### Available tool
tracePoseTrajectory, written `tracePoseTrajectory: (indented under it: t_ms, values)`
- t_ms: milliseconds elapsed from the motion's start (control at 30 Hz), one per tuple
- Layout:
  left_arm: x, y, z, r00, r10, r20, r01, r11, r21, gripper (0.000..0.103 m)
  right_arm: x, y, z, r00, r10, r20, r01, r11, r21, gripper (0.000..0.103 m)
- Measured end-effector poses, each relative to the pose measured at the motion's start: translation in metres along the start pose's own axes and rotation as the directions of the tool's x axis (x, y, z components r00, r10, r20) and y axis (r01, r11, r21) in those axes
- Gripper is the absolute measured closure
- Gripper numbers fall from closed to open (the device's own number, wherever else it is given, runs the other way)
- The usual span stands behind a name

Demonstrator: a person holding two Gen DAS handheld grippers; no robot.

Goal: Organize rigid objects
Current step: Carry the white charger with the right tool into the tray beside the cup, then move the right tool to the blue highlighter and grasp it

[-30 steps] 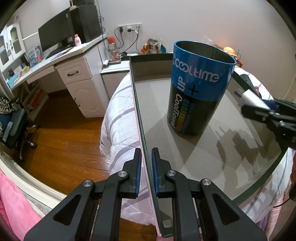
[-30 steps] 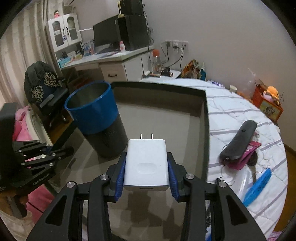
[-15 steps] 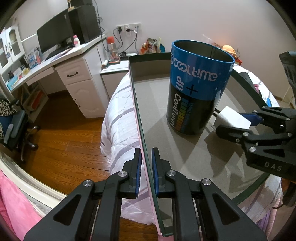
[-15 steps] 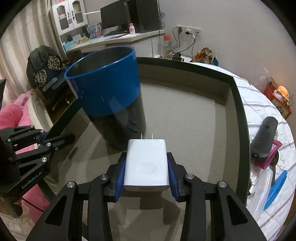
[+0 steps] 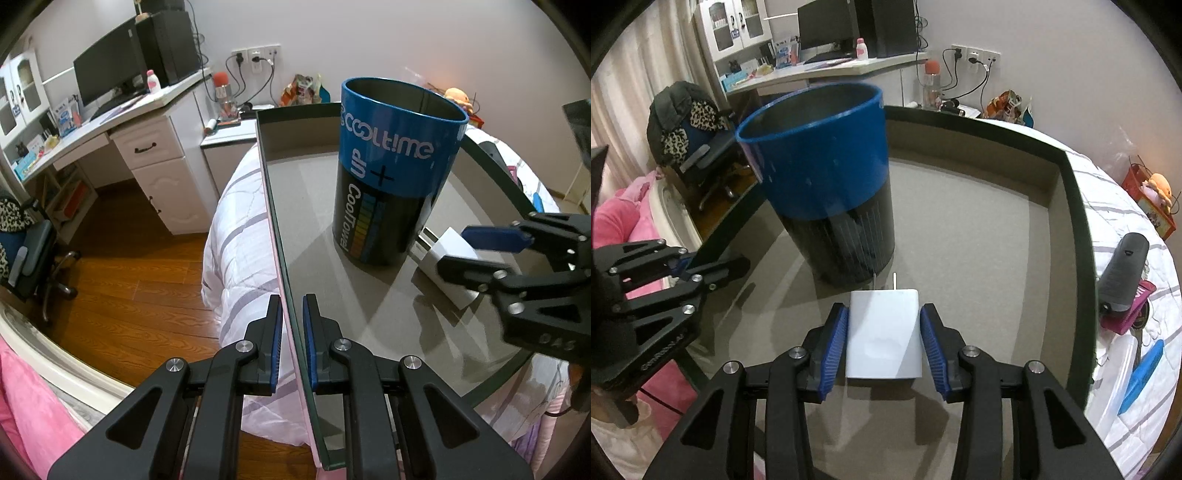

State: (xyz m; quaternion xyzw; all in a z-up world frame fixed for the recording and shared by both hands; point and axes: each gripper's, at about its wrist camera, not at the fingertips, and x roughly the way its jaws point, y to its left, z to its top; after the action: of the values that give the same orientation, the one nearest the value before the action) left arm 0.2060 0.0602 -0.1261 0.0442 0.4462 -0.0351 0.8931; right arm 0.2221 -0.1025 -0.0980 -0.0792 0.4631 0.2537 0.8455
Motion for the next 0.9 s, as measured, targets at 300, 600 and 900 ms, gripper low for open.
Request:
tracePoseTrajectory:
  t_ms: [300,600,900]
  values:
    - [0.001,0.001,-0.003,1.0,0.007,-0.007,-0.007,1.0,0.001,0.092,-0.054,-0.022,-0.008,0.991,-0.036,0.127,0.031,0.999,0.045,0.044]
    - [0.002,-0.001,-0.004,1.0,0.018,-0.01,-0.018,1.0,-0.002,0.092,-0.129,-0.09,-0.036,0.939,-0.203,0.279,0.135,0.96,0.244,0.023]
    - [0.003,-0.003,-0.003,0.999,0.031,-0.016,-0.031,1.0,0.0,0.092,-0.14,-0.173,-0.087,0.91,-0.371,0.187,0.249,0.847,0.47,0.023]
